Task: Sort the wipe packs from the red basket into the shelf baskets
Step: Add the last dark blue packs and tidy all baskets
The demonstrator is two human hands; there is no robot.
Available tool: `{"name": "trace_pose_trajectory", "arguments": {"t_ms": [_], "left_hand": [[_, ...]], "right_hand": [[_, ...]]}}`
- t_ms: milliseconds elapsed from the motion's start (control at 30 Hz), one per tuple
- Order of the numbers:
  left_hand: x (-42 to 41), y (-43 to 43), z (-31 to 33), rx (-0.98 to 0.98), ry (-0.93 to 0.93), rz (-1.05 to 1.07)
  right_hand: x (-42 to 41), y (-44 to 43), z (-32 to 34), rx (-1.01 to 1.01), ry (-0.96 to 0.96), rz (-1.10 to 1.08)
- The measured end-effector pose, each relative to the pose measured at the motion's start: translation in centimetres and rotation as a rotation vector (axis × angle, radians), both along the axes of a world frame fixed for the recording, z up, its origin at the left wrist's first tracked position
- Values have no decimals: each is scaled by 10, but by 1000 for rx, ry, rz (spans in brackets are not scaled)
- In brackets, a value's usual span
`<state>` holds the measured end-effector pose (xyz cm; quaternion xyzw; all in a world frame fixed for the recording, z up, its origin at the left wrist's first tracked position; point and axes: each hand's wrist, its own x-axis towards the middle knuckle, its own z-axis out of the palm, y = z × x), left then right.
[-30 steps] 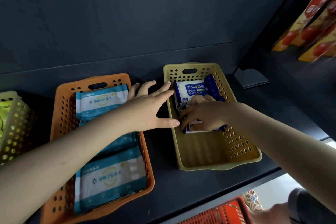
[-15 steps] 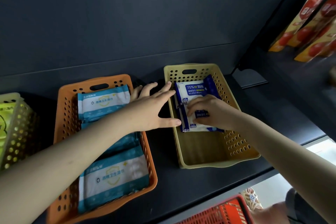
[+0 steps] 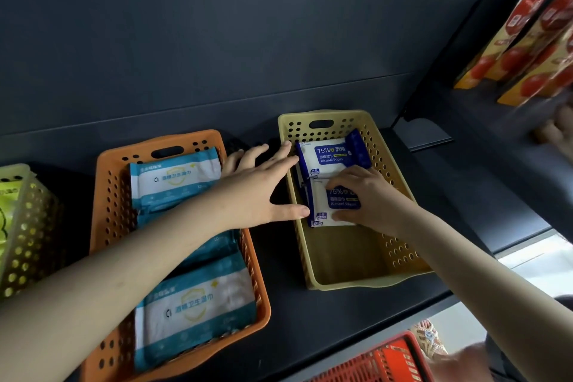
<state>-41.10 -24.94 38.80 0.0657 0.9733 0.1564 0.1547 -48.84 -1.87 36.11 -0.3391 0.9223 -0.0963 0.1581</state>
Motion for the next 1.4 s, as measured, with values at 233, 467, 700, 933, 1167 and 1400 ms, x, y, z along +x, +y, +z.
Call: {"name": "trace_pose_trajectory", "arguments": {"t_ms": [233, 467, 700, 933, 1167, 1400], "left_hand": [[0, 0, -1, -2, 16, -7], [0, 1, -1, -16, 20, 3], [5, 9, -3, -183, 129, 37], [6, 12, 7, -245, 104, 33], [43, -2, 22, -52, 37, 108], [138, -7, 6, -24, -74, 66]], "right_hand": [[-5, 0, 2, 15, -41, 14], [-23, -15, 13, -78, -3, -105], [-48, -32, 4, 22, -85, -103], [-52, -35, 3, 10, -92, -92], [-19, -38, 27, -182, -57, -177], [67, -53, 28, -326, -245, -13]]}}
